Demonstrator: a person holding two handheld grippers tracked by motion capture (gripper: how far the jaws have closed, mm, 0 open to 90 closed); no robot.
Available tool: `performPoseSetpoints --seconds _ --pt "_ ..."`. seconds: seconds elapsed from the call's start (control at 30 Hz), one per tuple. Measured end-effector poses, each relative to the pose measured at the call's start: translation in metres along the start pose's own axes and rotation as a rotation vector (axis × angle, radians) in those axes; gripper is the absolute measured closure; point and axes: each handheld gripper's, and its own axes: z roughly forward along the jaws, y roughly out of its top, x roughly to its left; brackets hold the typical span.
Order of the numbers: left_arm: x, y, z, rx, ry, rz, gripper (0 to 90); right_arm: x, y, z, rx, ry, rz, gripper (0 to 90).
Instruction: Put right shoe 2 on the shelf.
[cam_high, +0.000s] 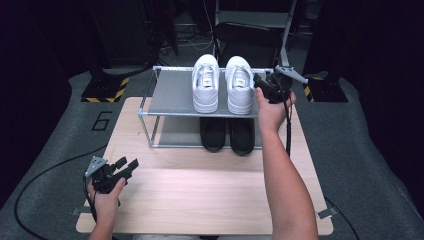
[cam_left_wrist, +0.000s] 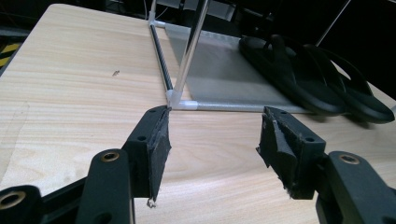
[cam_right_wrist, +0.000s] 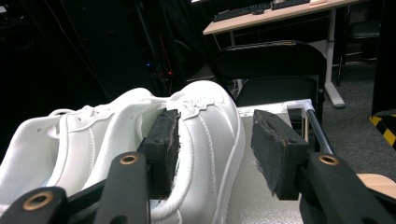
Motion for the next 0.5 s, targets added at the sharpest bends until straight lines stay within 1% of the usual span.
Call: performPoseSetpoints --seconds 0.17,0.27,0.33,0.37,0.4,0.5 --pt "0.000 0.000 0.000 0.003 0.003 0.001 42.5 0.001 -0.001 -0.006 -0.006 0.017 -0.009 49.6" --pt "0.001 0.000 -0.001 0.002 0.001 0.005 42.5 0.002 -0.002 -0.010 0.009 0.031 -0.025 47.3" --pt "0.001 0.000 -0.002 0.004 0.003 0.007 42.5 0.004 -0.003 -0.012 0.036 0.045 -0.035 45.6" --pt "0.001 0.000 -0.003 0.008 0.004 0.013 42.5 0.004 -0.004 -0.014 0.034 0.056 -0.040 45.4" --pt "0.001 0.000 -0.003 0.007 0.004 0.011 42.5 0.005 -0.004 -0.017 0.030 0.067 -0.037 45.1" --pt "0.001 0.001 -0.004 0.000 0.005 0.012 42.4 0.007 -0.006 -0.028 0.027 0.092 -0.049 43.9"
